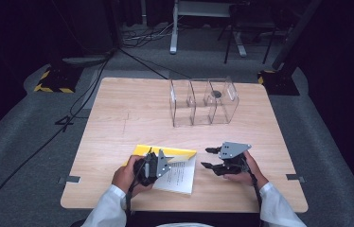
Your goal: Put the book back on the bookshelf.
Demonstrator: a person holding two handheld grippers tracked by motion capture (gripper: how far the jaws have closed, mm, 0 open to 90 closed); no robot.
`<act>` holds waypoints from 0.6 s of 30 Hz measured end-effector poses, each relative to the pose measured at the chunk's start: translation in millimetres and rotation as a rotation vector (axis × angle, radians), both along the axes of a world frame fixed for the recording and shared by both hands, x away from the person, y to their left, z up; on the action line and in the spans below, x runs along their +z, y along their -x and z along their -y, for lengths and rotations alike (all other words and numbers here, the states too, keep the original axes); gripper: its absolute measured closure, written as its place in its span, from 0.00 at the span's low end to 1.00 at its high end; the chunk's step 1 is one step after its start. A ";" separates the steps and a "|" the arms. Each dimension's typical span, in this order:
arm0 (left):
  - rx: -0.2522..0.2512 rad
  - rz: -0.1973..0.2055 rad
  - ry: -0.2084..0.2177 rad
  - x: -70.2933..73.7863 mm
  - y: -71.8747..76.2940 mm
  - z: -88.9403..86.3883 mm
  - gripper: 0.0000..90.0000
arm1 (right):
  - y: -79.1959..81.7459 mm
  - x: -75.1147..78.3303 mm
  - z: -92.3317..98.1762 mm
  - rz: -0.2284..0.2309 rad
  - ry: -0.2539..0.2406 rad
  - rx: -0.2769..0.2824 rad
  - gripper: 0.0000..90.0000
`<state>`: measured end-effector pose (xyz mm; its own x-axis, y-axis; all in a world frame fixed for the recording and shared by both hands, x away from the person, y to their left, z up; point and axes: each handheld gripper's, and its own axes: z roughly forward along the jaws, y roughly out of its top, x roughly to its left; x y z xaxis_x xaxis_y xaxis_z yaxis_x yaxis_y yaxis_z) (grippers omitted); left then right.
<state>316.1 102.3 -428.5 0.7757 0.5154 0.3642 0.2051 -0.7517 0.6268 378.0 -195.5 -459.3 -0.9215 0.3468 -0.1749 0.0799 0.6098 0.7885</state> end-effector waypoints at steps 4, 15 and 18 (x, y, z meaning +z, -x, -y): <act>0.000 0.032 0.029 9.6 -0.3 0.9 0.89 | 0.6 -14.3 5.6 -0.032 0.041 -0.010 0.51; -0.053 0.043 0.181 26.9 -4.6 9.9 0.93 | 7.2 -12.4 11.6 -0.077 -0.138 0.066 0.58; -0.063 0.028 0.233 28.6 -6.7 10.5 0.93 | 9.2 -5.0 16.5 -0.066 -0.192 0.073 0.60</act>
<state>322.8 91.7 -399.8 0.8003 0.5389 0.2628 0.1424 -0.5966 0.7898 368.8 -212.0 -464.3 -0.9528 0.2995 -0.0504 0.0963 0.4553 0.8851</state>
